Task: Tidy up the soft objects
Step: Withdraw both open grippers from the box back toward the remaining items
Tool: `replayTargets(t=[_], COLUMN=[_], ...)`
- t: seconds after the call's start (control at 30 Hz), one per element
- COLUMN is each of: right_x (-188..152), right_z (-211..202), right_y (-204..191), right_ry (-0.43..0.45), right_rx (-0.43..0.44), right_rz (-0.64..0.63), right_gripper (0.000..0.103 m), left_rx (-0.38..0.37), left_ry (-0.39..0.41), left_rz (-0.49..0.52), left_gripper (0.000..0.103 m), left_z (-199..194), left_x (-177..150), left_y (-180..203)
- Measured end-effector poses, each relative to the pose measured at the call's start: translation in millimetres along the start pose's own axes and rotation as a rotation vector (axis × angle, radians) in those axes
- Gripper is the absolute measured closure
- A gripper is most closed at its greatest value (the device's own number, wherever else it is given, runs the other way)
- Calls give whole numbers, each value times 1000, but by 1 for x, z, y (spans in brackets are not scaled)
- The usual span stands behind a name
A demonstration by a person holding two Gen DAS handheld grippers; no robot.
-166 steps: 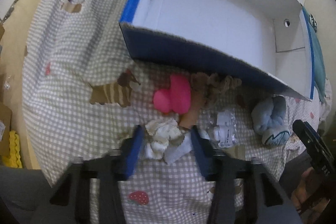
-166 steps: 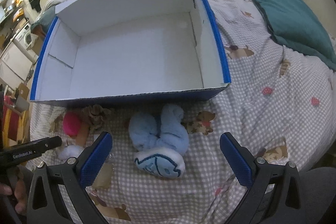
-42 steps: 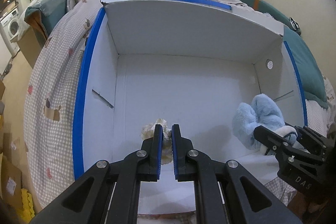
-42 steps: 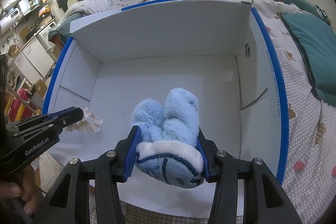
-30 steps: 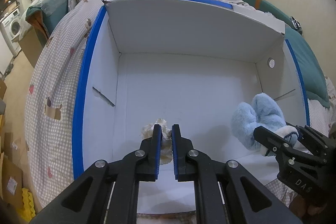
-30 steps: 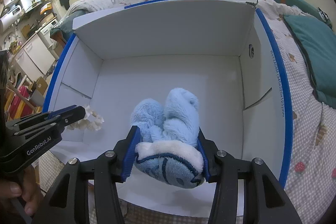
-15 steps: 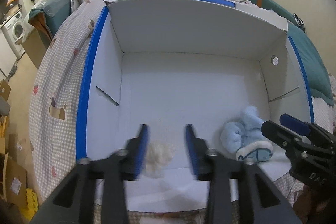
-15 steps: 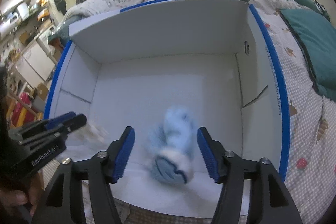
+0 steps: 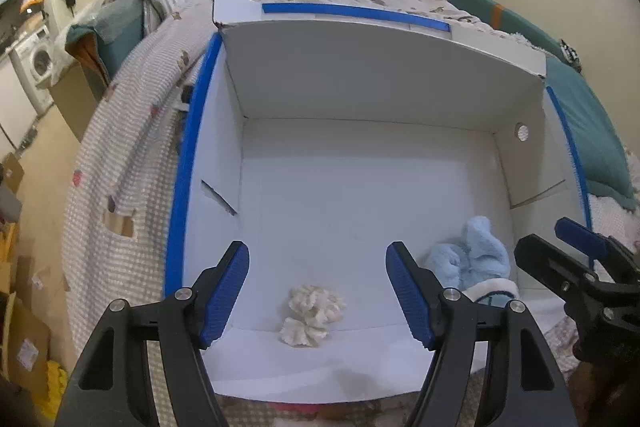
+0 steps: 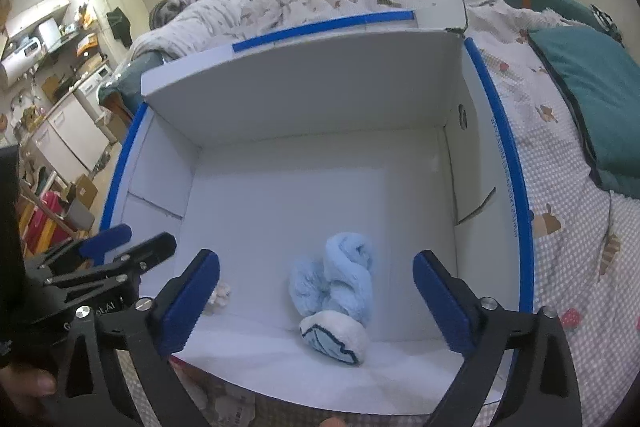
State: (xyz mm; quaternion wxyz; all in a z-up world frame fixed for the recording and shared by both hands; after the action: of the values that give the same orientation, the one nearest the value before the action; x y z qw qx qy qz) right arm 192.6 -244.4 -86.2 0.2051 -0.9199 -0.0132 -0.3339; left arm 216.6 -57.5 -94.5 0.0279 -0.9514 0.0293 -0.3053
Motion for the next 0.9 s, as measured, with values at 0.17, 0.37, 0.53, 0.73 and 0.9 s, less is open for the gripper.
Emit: replayTargets(t=[0.17,0.37,0.53,0.73,0.9], right_x=[2,-4,-4,-8,-17], right_z=[-2,-10,-24,-41,-48], right_y=[4,7,11,11,8], right_ry=[16,32,71,102,107], right_rx=[20,-8,-24,-34,-30], right_rz=[48,44,54,52,71], right_gripper=[0,0,0,0,0], left_rx=[-14,0,26,29,21], left_ry=[1,41,78,83,75], left_rz=[-19,-8,-11,-20,-40], left_gripper=[35,35,33,30,30], left_z=[-6,-24,-42,-56,-62], left_x=[-2,-7,-5,-15,-25], left_y=[-3,-11,-18,-27,-35])
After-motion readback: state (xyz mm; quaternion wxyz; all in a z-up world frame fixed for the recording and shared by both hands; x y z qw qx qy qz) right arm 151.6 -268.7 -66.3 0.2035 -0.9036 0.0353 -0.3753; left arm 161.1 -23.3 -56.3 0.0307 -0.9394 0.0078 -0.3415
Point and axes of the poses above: each gripper's, at about its wrist camera, not at the fingertips, and z roughly the way its jaws point, y to its right, x to its top, the point moved 7 cm from there along z, roughly the way its jaws point, and after that the axes turned 10 degrees about x, right-handed, at the moved point
